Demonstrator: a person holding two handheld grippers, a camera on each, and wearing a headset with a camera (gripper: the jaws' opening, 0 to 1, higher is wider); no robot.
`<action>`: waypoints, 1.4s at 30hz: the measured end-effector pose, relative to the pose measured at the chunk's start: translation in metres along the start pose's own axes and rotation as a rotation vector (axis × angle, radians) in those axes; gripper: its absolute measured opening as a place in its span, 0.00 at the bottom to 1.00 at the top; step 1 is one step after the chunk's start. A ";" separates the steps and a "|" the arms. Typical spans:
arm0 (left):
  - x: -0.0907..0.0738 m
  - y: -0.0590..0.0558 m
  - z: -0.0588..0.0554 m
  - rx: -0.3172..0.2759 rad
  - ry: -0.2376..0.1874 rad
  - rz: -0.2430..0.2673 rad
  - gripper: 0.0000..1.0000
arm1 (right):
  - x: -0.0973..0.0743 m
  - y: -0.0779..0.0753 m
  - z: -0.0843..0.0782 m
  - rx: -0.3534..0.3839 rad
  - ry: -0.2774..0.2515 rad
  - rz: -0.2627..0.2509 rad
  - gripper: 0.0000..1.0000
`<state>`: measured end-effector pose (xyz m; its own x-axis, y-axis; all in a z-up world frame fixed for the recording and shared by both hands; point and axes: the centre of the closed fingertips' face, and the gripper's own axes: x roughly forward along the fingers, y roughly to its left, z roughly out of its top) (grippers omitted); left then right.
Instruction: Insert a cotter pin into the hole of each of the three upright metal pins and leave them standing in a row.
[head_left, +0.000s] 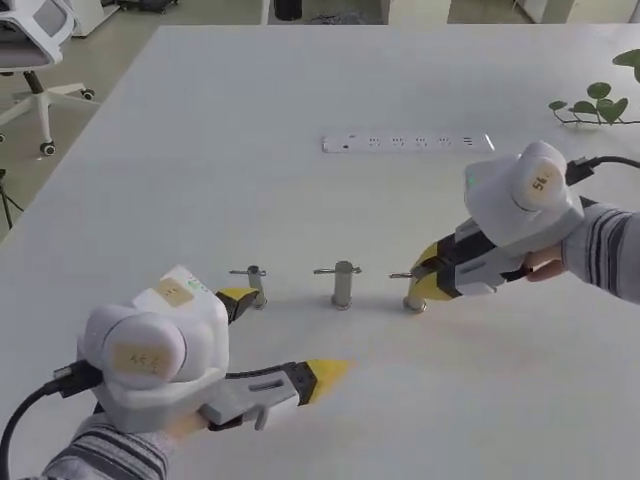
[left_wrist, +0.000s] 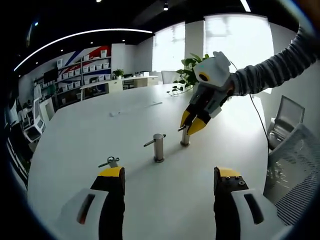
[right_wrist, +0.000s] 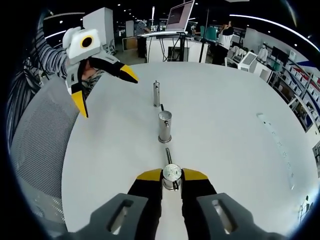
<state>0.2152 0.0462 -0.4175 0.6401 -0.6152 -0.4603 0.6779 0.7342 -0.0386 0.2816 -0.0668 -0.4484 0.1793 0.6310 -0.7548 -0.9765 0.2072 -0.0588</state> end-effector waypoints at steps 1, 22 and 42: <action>0.000 0.000 0.000 0.001 -0.001 0.000 0.71 | 0.000 -0.001 0.000 -0.002 0.000 -0.001 0.08; -0.001 0.006 -0.002 -0.018 0.002 0.011 0.71 | -0.001 -0.009 -0.006 0.022 -0.014 0.024 0.09; -0.015 0.029 -0.004 -0.090 0.002 0.053 0.78 | -0.027 -0.012 -0.009 0.223 -0.106 -0.142 0.40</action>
<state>0.2236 0.0776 -0.4156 0.6736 -0.5742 -0.4653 0.6076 0.7887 -0.0936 0.2871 -0.0931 -0.4328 0.3352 0.6558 -0.6764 -0.8924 0.4511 -0.0049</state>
